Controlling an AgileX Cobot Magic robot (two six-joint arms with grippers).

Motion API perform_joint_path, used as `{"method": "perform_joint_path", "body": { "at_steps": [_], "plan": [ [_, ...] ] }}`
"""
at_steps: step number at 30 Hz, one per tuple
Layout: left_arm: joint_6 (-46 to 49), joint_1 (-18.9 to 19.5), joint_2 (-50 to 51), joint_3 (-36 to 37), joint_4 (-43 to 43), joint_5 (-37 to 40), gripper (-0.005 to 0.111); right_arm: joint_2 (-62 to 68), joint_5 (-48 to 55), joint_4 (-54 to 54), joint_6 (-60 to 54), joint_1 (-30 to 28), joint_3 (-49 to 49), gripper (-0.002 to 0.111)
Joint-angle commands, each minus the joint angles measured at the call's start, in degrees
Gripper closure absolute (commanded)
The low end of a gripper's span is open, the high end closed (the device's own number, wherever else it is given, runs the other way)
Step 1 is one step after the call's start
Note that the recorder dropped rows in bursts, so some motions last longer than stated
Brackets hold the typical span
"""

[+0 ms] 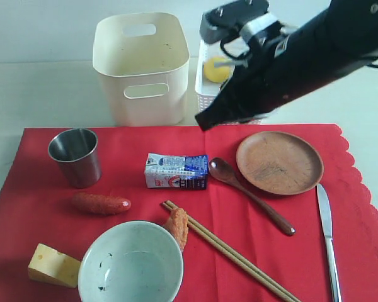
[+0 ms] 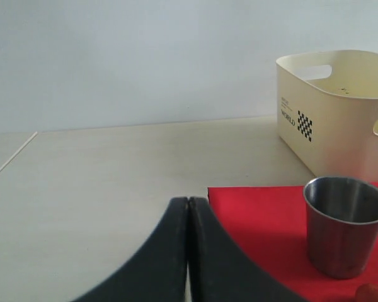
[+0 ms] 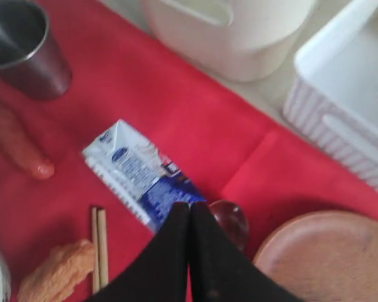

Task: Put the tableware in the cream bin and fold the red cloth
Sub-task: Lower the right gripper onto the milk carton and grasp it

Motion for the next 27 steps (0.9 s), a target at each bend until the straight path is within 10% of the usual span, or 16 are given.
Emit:
{"method": "perform_joint_path", "body": {
  "at_steps": [1, 7, 17, 27],
  "plan": [
    [-0.28, 0.15, -0.36, -0.03, 0.20, -0.41, 0.107, -0.09, -1.40, 0.26, -0.80, 3.09, 2.92, 0.108],
    [-0.28, 0.15, -0.36, -0.03, 0.20, -0.41, 0.107, 1.70, -4.13, -0.08, 3.36, 5.93, 3.06, 0.100],
    [-0.28, 0.15, -0.36, -0.03, 0.20, -0.41, 0.107, 7.65, -13.07, -0.08, -5.66, 7.48, 3.06, 0.025],
    [-0.28, 0.15, -0.36, -0.03, 0.20, -0.41, 0.107, 14.83, -5.95, -0.06, -12.23, 7.48, -4.33, 0.021]
  ]
}}
